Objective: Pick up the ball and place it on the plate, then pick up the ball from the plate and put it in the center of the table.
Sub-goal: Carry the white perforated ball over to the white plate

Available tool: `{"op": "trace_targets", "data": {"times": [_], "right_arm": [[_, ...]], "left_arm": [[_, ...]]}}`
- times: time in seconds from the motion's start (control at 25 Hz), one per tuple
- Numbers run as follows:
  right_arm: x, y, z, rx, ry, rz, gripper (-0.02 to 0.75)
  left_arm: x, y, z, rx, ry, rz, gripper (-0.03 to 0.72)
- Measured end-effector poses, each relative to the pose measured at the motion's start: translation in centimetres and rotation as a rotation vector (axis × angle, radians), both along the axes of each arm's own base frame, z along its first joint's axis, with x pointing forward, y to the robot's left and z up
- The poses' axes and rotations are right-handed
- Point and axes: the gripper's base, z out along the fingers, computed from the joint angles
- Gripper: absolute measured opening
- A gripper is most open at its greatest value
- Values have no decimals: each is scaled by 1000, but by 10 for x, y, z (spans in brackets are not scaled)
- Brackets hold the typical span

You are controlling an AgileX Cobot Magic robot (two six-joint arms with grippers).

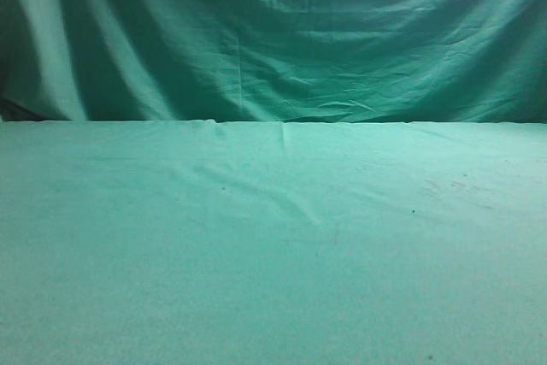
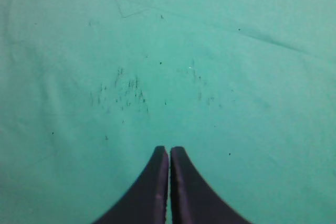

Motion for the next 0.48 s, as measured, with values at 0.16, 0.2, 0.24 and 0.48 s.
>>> {"op": "trace_targets", "data": {"times": [0.16,0.2,0.24,0.48], "right_arm": [[0,0,0,2,1,-1,0],[0,0,0,2,1,-1,0],[0,0,0,3,1,-2,0],[0,0,0,10,3,-5,0]], "left_arm": [[2,0,-1,0,-15,-5,307],[3,0,-2,-1,-21,-7,307],[4,0,-3,-5,-22,-5,307],[3,-3,-4,-49,-20,25,655]]}}
